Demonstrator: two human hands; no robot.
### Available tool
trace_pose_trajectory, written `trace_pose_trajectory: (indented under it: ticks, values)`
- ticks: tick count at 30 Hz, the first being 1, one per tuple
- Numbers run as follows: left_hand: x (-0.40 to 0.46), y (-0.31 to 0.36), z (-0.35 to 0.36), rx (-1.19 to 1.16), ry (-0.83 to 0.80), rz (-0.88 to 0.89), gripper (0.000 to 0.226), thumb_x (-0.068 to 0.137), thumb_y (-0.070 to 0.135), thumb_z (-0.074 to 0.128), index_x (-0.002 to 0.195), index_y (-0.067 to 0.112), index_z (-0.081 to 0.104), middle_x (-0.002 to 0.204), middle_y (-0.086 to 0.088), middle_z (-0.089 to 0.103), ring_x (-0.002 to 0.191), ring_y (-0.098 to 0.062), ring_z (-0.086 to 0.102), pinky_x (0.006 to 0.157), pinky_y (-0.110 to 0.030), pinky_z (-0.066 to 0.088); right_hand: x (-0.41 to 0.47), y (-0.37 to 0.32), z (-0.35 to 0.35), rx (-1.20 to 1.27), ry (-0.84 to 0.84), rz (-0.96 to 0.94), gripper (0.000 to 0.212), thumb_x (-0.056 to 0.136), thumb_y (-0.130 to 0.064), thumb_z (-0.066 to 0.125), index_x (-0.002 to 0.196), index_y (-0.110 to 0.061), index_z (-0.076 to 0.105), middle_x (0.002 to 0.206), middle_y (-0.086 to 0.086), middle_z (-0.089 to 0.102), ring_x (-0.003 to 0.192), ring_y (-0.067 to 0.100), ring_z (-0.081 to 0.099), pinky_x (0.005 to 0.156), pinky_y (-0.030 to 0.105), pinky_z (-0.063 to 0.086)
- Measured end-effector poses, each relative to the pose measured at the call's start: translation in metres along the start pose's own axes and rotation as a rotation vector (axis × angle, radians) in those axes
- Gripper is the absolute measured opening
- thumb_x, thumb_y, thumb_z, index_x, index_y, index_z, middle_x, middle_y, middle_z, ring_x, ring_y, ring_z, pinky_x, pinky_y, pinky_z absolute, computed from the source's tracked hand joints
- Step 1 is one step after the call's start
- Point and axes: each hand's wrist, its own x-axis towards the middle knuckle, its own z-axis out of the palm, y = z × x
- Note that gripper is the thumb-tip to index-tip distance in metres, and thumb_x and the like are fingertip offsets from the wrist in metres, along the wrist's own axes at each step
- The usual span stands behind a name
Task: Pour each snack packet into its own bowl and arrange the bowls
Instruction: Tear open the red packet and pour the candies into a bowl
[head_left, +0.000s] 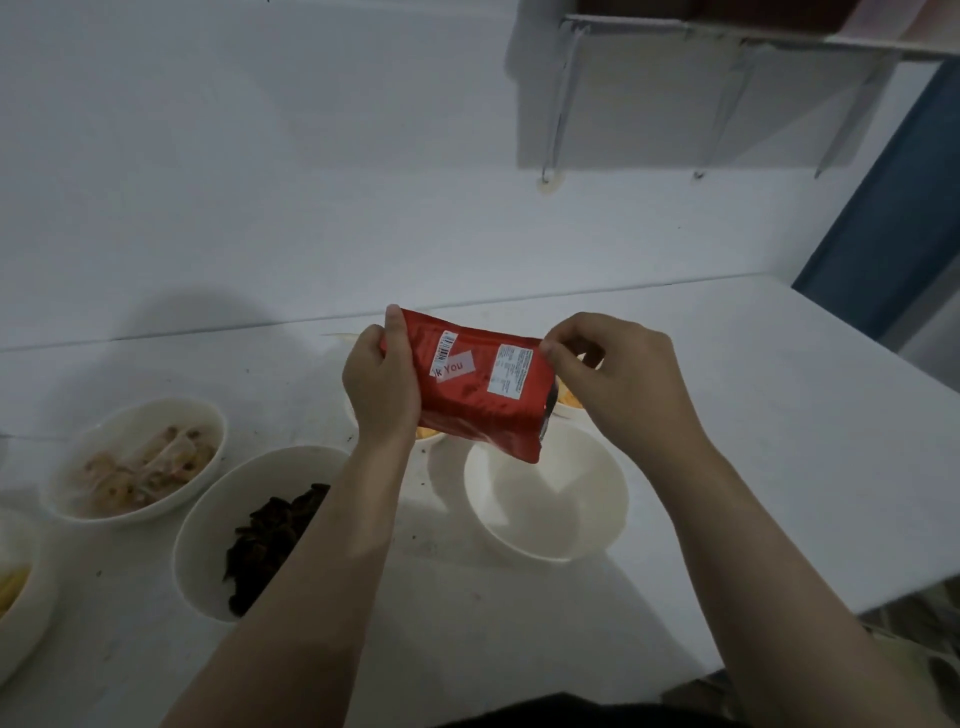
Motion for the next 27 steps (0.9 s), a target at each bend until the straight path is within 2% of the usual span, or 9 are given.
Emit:
trace_pose_trajectory:
  ticks: [3,5,7,10,14,18,23,25,27]
  values:
    - [0.0,-0.004,0.001,0.056,0.0,0.069,0.052,0.098,0.054,0.039,0.078,0.009,0.054,0.071,0.002,0.06,0.06,0.001,0.062,0.056,-0.015,0.05,-0.004,0.006,0.002,-0.081,-0.05,0.035,0.009,0.091,-0.027,0.063,0.083,-0.03,0.067,0.072,-0.018,0.063,0.07,0.005,0.059,0.068,0.026,0.051]
    - [0.001,-0.005,0.002,0.073,0.001,0.099,0.053,0.098,0.056,0.038,0.075,0.01,0.051,0.07,-0.001,0.059,0.064,-0.008,0.062,0.063,-0.027,0.055,-0.008,0.009,0.001,-0.089,-0.054,0.046,0.01,0.091,-0.027,0.063,0.082,-0.029,0.066,0.074,-0.018,0.065,0.072,0.005,0.06,0.069,0.028,0.052]
    - [0.0,-0.001,0.003,0.05,-0.013,0.108,0.051,0.097,0.055,0.039,0.07,0.013,0.046,0.067,-0.001,0.055,0.063,-0.012,0.058,0.065,-0.033,0.053,-0.012,0.01,0.0,-0.088,-0.03,0.036,0.01,0.091,-0.025,0.062,0.082,-0.027,0.067,0.075,-0.018,0.065,0.073,0.006,0.061,0.069,0.028,0.052]
    - [-0.004,0.006,0.003,0.039,-0.031,0.154,0.048,0.098,0.051,0.042,0.062,0.02,0.038,0.061,0.005,0.049,0.058,-0.008,0.054,0.057,-0.026,0.047,-0.019,0.009,0.0,-0.103,0.002,0.02,0.012,0.091,-0.021,0.062,0.08,-0.024,0.067,0.075,-0.016,0.064,0.073,0.008,0.06,0.068,0.023,0.049]
    - [-0.003,0.008,0.001,0.064,-0.03,0.22,0.048,0.097,0.055,0.042,0.064,0.02,0.04,0.063,0.002,0.054,0.063,-0.008,0.061,0.06,-0.028,0.054,-0.025,0.014,0.0,-0.09,0.017,0.03,0.012,0.091,-0.02,0.063,0.081,-0.023,0.068,0.078,-0.013,0.065,0.073,0.006,0.059,0.066,0.019,0.045]
    - [-0.003,0.009,-0.001,0.079,-0.027,0.279,0.047,0.098,0.051,0.044,0.063,0.021,0.038,0.058,0.004,0.05,0.056,0.005,0.057,0.051,-0.013,0.045,-0.027,0.018,0.001,-0.097,0.025,0.025,0.012,0.092,-0.021,0.063,0.082,-0.022,0.069,0.078,-0.012,0.066,0.072,0.006,0.059,0.066,0.018,0.045]
    - [-0.005,0.01,-0.005,0.113,0.001,0.312,0.048,0.099,0.05,0.043,0.062,0.021,0.035,0.056,0.005,0.047,0.053,0.0,0.054,0.049,-0.015,0.043,-0.026,0.021,0.006,-0.094,0.022,0.03,0.012,0.093,-0.022,0.063,0.083,-0.021,0.07,0.078,-0.011,0.067,0.072,0.006,0.058,0.065,0.019,0.045]
    - [-0.007,0.009,-0.007,0.122,0.009,0.303,0.049,0.099,0.05,0.043,0.062,0.02,0.035,0.057,0.004,0.047,0.053,-0.004,0.052,0.051,-0.021,0.044,-0.026,0.021,0.008,-0.085,0.025,0.028,0.012,0.092,-0.022,0.063,0.083,-0.021,0.07,0.078,-0.011,0.067,0.072,0.007,0.058,0.065,0.019,0.045]
    - [-0.008,0.008,-0.009,0.13,0.009,0.301,0.048,0.099,0.049,0.042,0.062,0.02,0.034,0.057,0.005,0.047,0.053,-0.002,0.053,0.051,-0.018,0.043,-0.026,0.021,0.009,-0.081,0.013,0.028,0.012,0.092,-0.022,0.064,0.082,-0.022,0.069,0.078,-0.011,0.067,0.072,0.008,0.059,0.066,0.021,0.046]
